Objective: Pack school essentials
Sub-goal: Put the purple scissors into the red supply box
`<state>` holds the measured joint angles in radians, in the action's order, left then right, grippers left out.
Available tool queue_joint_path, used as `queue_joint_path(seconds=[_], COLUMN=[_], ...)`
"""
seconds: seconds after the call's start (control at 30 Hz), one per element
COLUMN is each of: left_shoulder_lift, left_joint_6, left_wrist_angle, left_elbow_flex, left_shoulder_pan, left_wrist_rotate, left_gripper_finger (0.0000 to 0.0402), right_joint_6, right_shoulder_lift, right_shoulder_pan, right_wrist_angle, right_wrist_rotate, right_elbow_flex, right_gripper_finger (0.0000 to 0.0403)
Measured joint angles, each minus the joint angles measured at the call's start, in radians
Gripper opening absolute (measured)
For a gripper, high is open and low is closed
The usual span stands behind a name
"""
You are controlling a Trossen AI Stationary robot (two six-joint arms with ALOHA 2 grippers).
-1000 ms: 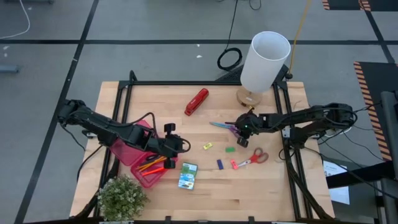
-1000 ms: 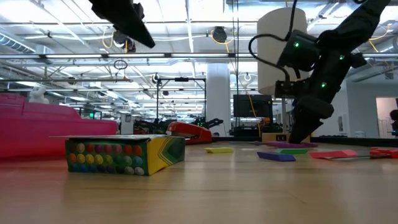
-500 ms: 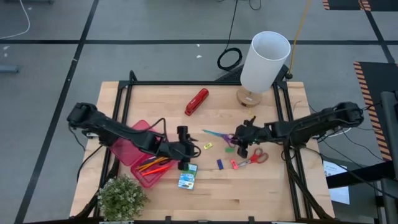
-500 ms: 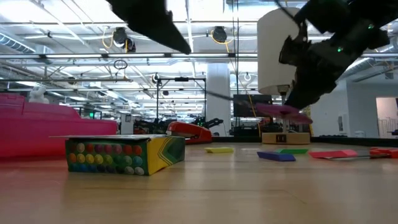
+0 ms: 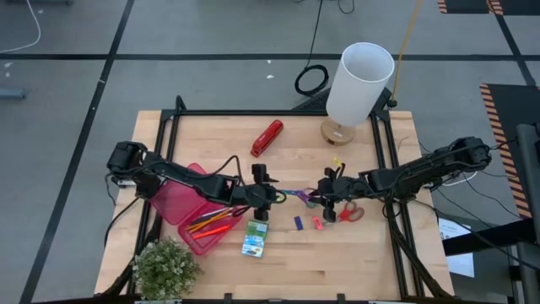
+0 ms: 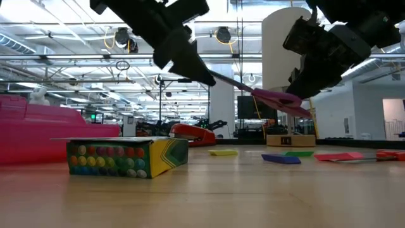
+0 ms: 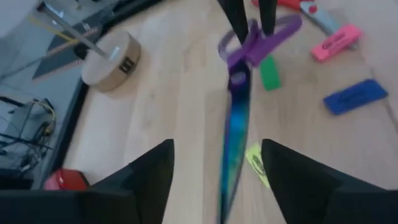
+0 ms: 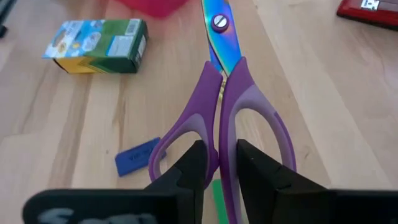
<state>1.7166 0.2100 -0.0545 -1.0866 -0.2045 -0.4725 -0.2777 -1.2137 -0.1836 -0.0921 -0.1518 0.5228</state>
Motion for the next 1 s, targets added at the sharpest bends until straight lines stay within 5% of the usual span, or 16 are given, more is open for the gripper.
queue_joint_path(seconds=[0.7, 1.0], left_shoulder_lift=[-0.001, -0.011], left_joint_6=[0.245, 0.226], left_wrist_angle=[-0.004, -0.059], left_elbow_flex=[-0.001, -0.001], left_shoulder_pan=[-0.067, -0.089], left_wrist_rotate=[-0.019, -0.025], left_gripper_finger=[0.0018, 0.0013], right_joint_6=[-0.047, -0.045], right_shoulder_lift=[-0.005, 0.017], right_shoulder_pan=[0.000, 0.001], right_wrist_angle=[-0.022, -0.061], right_wrist_rotate=[0.113, 0.095], right_elbow_flex=[0.000, 0.000], right_gripper_finger=[0.0070, 0.0158])
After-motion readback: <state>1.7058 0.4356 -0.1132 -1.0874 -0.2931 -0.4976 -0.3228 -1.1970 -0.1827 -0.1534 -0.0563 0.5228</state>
